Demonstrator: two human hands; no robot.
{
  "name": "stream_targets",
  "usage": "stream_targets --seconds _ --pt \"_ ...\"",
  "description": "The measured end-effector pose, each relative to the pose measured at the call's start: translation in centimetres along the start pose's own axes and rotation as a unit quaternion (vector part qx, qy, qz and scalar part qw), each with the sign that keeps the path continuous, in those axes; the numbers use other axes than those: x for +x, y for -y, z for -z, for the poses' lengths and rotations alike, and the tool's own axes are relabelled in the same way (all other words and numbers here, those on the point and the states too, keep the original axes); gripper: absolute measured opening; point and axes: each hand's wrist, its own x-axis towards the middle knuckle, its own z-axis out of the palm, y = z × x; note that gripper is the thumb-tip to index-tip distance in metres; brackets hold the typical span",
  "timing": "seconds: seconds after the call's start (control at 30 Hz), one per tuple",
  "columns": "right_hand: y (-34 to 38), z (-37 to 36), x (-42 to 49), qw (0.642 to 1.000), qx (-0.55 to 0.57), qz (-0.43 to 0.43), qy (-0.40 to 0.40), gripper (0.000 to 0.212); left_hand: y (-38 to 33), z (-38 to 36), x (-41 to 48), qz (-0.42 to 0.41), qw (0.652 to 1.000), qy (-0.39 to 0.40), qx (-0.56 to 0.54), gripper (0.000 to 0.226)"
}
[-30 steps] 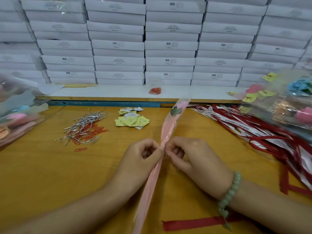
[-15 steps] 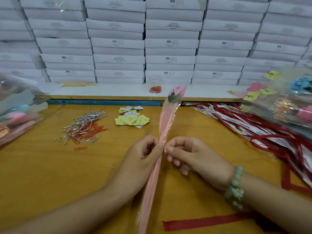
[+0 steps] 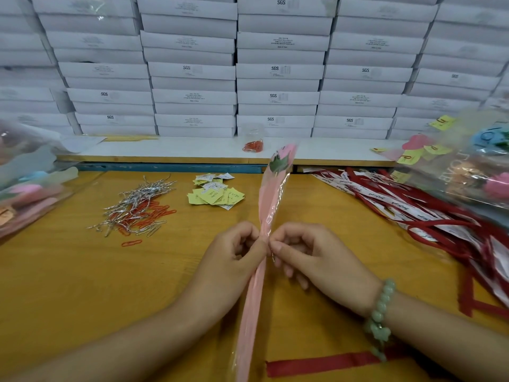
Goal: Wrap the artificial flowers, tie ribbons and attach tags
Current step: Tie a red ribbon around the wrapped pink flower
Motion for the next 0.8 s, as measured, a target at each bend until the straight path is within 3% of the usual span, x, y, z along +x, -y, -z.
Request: stream_targets --seconds 0.07,0.2,0.3,0.4,0.57,0.8 --pt "0.1 -0.1 0.0 0.990 0.114 -0.073 0.025 0.020 0.1 0.0 -0.1 -0.011 1.000 -0.002 0.017 0.022" --pt "0.3 -0.1 0.2 0.928 0.306 -0.201 0.070 0.015 -0.1 -0.1 -0.3 -0.031 0.998 -0.004 0.050 0.023" --pt "0.5 0.2 0.3 0.949 0.246 -0.175 0.093 0.019 -0.3 -0.1 -0.3 -0.034 0.998 -0.014 0.059 0.025" --pt "0.5 0.3 0.4 0.982 0.125 -0.133 0.050 0.021 -0.6 -0.1 -0.2 -0.034 0.997 -0.017 0.063 0.026" --pt "0.2 0.0 0.7 0.972 0.186 -0.142 -0.029 0.029 -1.0 -0.3 -0.6 -0.045 0.997 0.014 0.064 0.026" --pt "-0.6 0.5 0.8 0.953 0.269 -0.138 0.018 0.017 -1.3 -0.3 -0.9 -0.040 0.995 0.044 0.079 0.028"
